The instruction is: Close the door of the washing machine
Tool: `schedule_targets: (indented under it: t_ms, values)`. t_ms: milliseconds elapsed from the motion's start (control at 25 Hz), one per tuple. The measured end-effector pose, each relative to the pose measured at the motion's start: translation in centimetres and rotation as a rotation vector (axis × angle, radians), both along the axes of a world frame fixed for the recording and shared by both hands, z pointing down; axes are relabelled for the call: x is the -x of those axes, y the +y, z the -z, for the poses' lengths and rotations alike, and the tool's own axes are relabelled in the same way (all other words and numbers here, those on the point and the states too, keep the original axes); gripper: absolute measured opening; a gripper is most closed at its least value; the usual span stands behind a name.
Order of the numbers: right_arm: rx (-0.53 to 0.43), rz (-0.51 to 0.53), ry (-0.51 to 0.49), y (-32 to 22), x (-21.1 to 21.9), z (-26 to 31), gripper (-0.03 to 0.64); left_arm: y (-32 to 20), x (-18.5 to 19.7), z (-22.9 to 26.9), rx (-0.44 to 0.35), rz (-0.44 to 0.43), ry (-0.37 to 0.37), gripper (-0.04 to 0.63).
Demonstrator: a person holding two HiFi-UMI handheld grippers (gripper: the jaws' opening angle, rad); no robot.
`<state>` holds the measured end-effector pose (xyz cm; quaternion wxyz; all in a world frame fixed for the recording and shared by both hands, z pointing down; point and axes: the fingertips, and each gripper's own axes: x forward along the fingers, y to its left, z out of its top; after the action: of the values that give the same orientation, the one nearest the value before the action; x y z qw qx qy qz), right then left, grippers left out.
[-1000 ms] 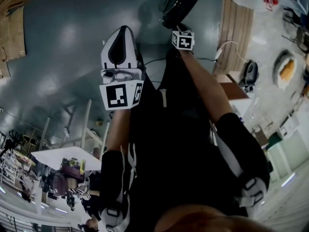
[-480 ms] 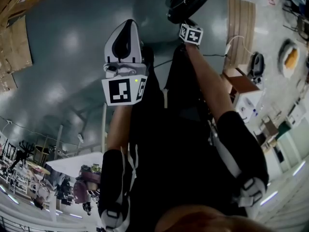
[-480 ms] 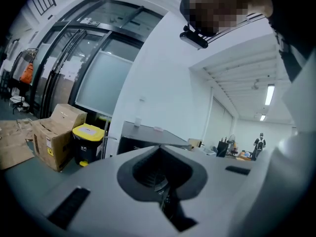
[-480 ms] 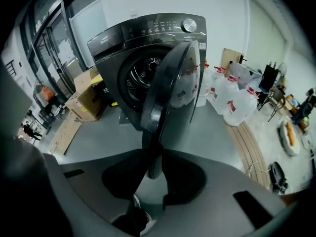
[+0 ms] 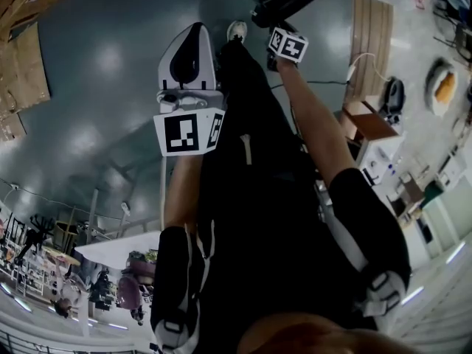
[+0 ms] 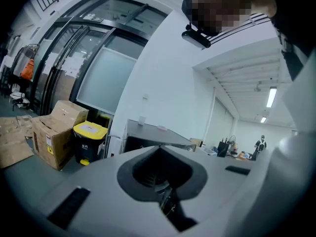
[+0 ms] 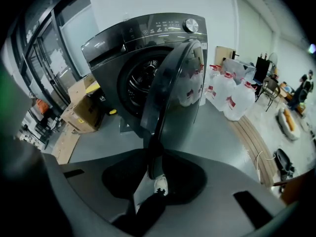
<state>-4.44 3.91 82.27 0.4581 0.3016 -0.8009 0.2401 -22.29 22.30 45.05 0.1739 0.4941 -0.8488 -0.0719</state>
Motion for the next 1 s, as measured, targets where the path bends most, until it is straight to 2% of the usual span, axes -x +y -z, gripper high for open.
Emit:
schedule_targets:
  t_ms: [240, 640, 840, 1000]
  values:
    - [0.024, -0.045, 0.016, 1.1, 2.2, -0.2, 0.092, -1.3, 2.5, -0.7, 0.016, 0.001, 0.007, 0.002]
    - [0.087, -0.07, 0.022, 2.1, 7.1, -0.1, 0.101, -5.3, 7.7, -0.4, 0.043, 0.002, -0.023, 0.002]
    - [0.088, -0.104, -0.005, 2.5, 9.5, 0.1, 0.101, -6.4, 9.9, -0.3, 0.039, 0.019, -0.035, 0.002]
    - [0.083, -0.138, -0.017, 2.7, 10.9, 0.3, 0.101, -7.3, 11.6, -0.6, 0.043, -0.006, -0.043, 0.002]
